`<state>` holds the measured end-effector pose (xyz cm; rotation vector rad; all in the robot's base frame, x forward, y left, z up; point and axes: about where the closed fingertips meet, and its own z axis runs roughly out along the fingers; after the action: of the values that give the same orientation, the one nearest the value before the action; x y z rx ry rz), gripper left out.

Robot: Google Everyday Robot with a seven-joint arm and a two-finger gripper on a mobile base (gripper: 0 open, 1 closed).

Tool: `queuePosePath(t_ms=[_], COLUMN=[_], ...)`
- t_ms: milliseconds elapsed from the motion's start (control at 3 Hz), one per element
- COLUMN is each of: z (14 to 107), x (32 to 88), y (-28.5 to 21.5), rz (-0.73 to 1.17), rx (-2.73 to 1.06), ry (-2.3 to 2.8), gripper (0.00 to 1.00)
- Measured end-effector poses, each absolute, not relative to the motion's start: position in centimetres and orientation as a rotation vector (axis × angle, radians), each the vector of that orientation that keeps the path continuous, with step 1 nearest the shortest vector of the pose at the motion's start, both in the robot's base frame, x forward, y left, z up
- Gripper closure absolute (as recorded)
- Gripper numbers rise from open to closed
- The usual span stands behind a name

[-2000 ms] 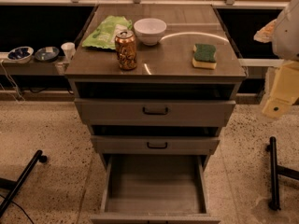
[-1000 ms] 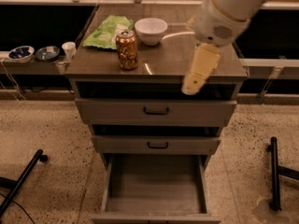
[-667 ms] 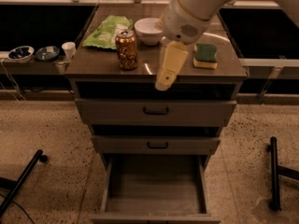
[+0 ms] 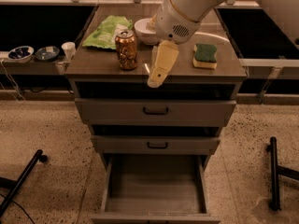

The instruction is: Place orange can into bottom drawer

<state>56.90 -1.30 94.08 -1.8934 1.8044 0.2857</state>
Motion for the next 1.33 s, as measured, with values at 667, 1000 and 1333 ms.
queuePosePath(t_ms=[667,1000,1333], z=[91.4,91.2,92.5], x=[62.4,65.1,68.4], y=[-0.6,-0.7,1.6], rz=[0.462,0.496,0.527], rx=[-1.581,-1.38,-1.237], ry=[1.752,1.729,1.652], gripper=[0.0,0.0,0.0])
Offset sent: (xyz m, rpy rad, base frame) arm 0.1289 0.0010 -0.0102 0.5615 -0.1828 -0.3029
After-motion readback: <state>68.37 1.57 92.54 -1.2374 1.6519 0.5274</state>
